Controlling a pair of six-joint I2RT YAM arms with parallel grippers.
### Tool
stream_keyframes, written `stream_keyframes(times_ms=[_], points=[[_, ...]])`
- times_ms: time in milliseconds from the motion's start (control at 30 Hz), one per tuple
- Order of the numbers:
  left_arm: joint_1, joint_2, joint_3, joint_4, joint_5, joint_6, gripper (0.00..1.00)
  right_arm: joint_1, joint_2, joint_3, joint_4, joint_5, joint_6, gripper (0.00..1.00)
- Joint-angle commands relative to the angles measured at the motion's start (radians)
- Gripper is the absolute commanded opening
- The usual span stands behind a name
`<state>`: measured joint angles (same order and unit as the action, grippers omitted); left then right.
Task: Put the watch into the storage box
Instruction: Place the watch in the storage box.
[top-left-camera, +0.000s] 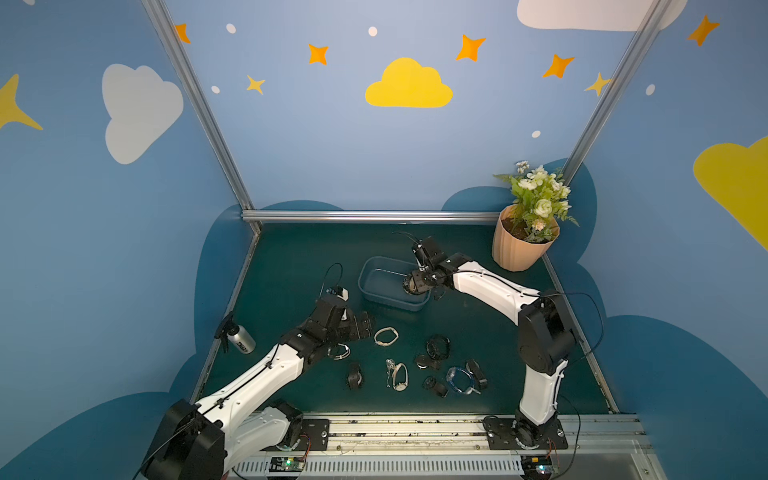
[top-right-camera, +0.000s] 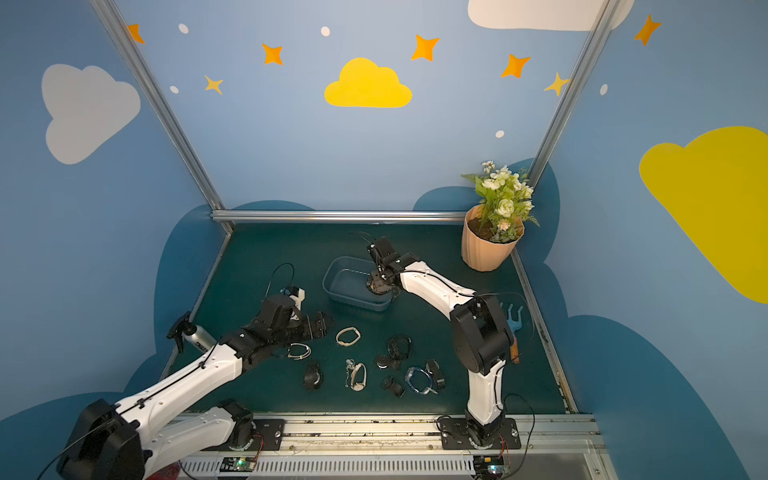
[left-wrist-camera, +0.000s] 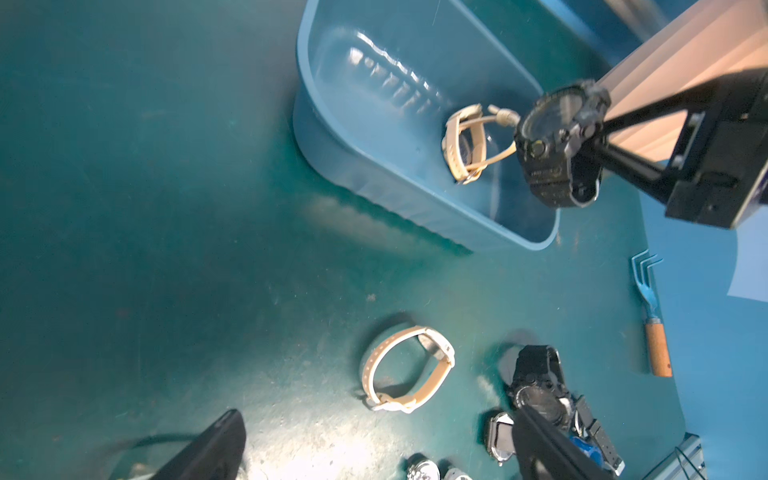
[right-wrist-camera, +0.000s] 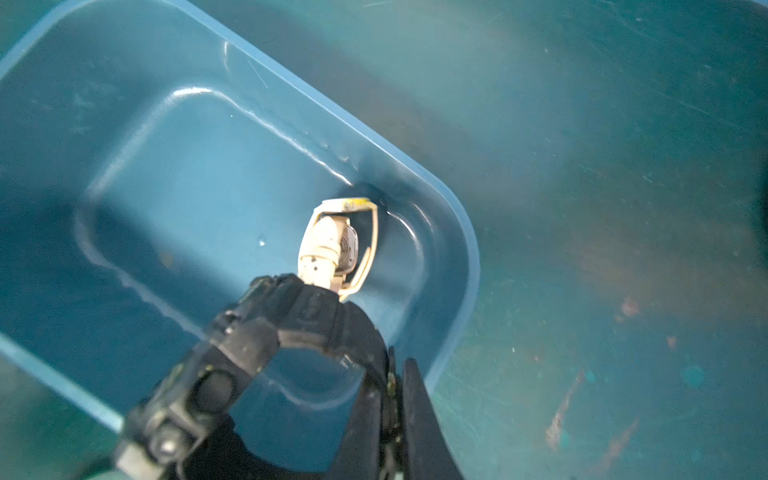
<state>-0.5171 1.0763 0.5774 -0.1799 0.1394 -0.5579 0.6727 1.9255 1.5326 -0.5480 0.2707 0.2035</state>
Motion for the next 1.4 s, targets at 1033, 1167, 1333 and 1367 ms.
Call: stream_keyframes(times_ms=[1033,1167,1333,1367], points=[[0.004,0.115,0.05,-0.012,0.042,0.009,1.0,-0.012,0.0,0.028,0.081,-0.052,0.03,0.62],[0.003,0.129,0.049,0.006,0.052,0.008,1.0,-0.013,-0.111,-0.001,0.102,-0.058,0.027,0.7],[0.0,0.169,0.061,0.008,0.066,0.015,0.99,-0.015,-0.278,-0.119,0.164,-0.082,0.041,0.8],[0.0,0.178,0.066,0.005,0.066,0.013,0.99,-0.015,-0.316,-0.155,0.177,-0.091,0.047,0.81]])
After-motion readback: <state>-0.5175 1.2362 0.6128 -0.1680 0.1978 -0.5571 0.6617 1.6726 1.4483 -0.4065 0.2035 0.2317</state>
